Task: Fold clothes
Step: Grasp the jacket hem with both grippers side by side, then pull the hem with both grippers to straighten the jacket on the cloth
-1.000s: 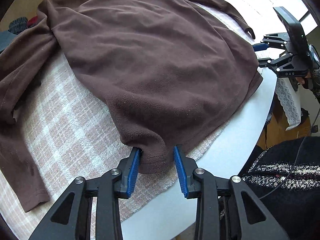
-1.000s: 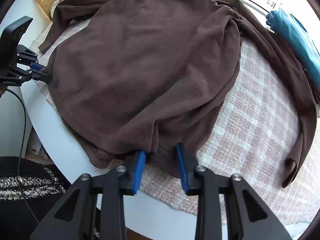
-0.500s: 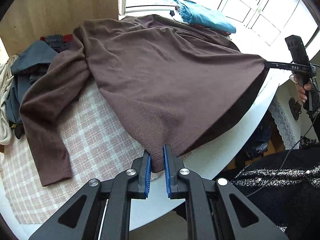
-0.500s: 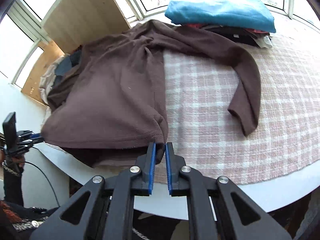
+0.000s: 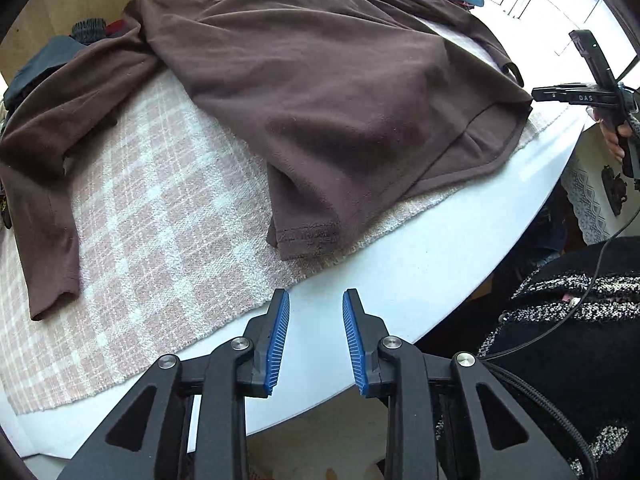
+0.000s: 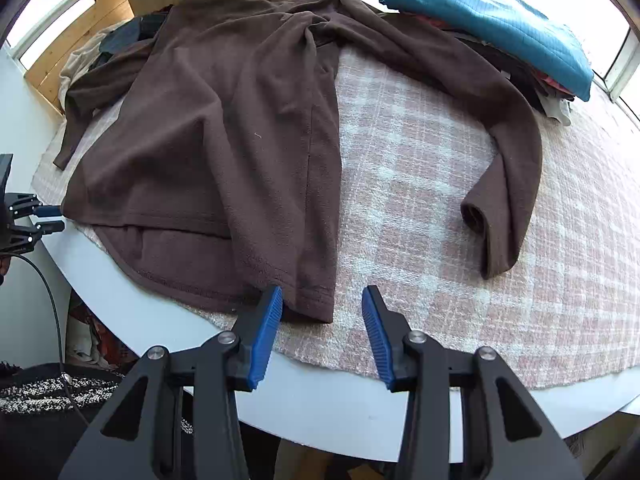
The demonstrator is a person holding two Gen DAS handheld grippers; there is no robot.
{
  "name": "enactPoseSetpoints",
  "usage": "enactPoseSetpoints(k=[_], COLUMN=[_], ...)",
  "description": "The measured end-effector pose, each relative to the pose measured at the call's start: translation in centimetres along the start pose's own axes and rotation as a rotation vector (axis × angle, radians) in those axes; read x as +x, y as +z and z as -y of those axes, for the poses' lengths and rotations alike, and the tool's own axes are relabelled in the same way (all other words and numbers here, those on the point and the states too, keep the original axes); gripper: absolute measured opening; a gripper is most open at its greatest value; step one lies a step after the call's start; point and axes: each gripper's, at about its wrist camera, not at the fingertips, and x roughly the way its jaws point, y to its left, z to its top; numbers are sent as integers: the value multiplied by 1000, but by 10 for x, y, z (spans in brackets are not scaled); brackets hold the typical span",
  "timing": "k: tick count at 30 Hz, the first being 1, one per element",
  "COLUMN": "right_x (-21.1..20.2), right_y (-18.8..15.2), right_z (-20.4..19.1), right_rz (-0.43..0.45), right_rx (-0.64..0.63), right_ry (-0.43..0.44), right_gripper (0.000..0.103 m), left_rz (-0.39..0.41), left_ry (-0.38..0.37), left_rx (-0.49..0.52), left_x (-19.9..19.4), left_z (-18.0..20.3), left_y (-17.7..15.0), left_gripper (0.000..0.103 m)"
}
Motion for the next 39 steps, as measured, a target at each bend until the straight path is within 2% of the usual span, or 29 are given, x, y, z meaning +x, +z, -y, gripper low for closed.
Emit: enactPoseSetpoints(k=[2,4,7,8,10,13,15,16,18,20,22,25,29,31,34,35,38,39], right_x=[4,6,8,8,8,9,20,27,30,19,0,-45,-140,-175,-158,-133,-46,-27], right_y=[1,1,0,0,1,1,4,5,8,16,27,64,112,104,57,42,-4,-13], right_z=[-4,-6,-9,-10,-12,-15,-18,-18,-12,-3,5,12,11,7,8,6,11,11], right_rz=[-8,-16,-17,-12,-2,12,-11,-29,-42,-17,31,133,346,434,381,299,61,5], right_rx=[-29,-49,-79,-88,-105,-132,-154,-157,-113,-59,-25,5,66,115,229,275,427,450], right_ry=[6,9,5,9,16,28,18,9,38,51,66,88,164,190,247,249,278,293], right_gripper=[41,41,41,41,41,41,41,35,8,8,8,8,7,7,7,7,7,7], left_rz=[2,24,54,59,77,117,143,156,183,200,209,218,231,237,245,236,137,81], left_ry=[42,45,-15,-48,-94,-113,-126,-133,-146,-154,-139,-59,48,101,176,174,74,42], left_rx=[2,0,1,-3,-17,-37,-50,-57,-70,-83,-92,-57,-10,13,51,64,41,28], left_x=[6,10,16,17,15,-7,-22,-30,-44,-56,-65,-94,-133,-152,-181,-184,-151,-126], left_z=[-4,-7,-5,-3,-3,-11,-16,-18,-23,-32,-38,-41,-44,-46,-47,-42,-31,-30], left_y=[5,14,30,35,44,51,56,59,64,68,71,77,86,91,94,85,52,40], left_gripper=[27,27,25,22,6,5,5,5,5,5,4,4,4,4,4,4,4,4])
